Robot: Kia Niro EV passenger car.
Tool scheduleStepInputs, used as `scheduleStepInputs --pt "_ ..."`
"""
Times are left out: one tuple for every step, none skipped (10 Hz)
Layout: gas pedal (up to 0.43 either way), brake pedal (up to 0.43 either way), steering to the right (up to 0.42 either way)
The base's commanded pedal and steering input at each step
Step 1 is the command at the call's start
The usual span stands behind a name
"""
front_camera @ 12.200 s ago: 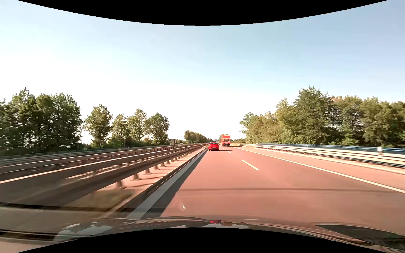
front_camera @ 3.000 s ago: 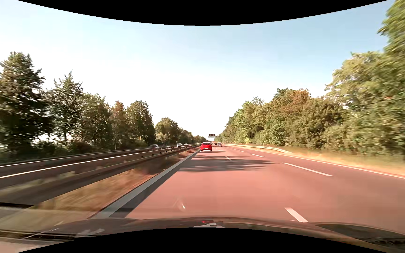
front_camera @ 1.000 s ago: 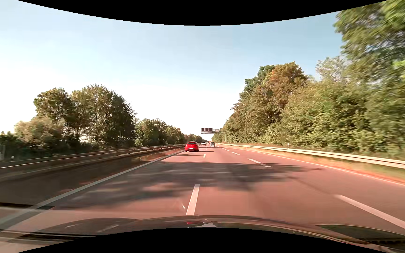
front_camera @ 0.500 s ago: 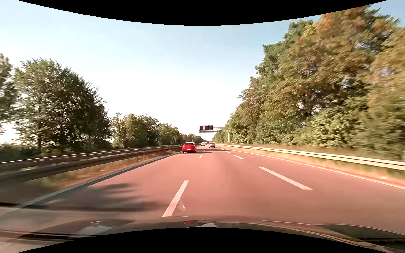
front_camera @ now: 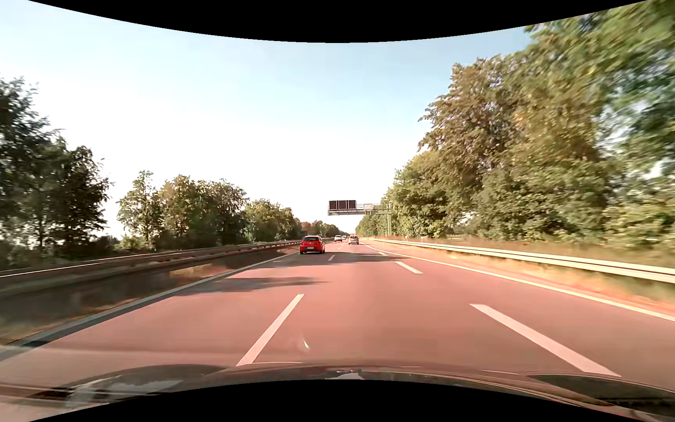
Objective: Follow the waypoints while adhering to traffic rules and regulations
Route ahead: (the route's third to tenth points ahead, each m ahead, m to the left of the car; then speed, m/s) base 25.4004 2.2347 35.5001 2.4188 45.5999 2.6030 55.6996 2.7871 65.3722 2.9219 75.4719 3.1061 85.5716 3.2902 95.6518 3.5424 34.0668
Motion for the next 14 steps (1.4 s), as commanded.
scheduleStepInputs --pt "0.11 0.006 -0.004" --pt "0.11 0.006 -0.004" --pt "0.11 0.006 -0.004" --pt "0.11 0.006 -0.004" --pt "0.087 0.006 -0.004" --pt "0.067 0.006 -0.004" --pt "0.067 0.006 -0.004" --pt "0.067 0.006 -0.004" --pt "0.059 0.006 -0.004" --pt "0.039 0.006 -0.004" --pt "0.028 0.006 -0.004" --pt "0.008 0.006 -0.003" --pt "0.0 0.006 -0.003" --pt "0.0 0.006 -0.002"
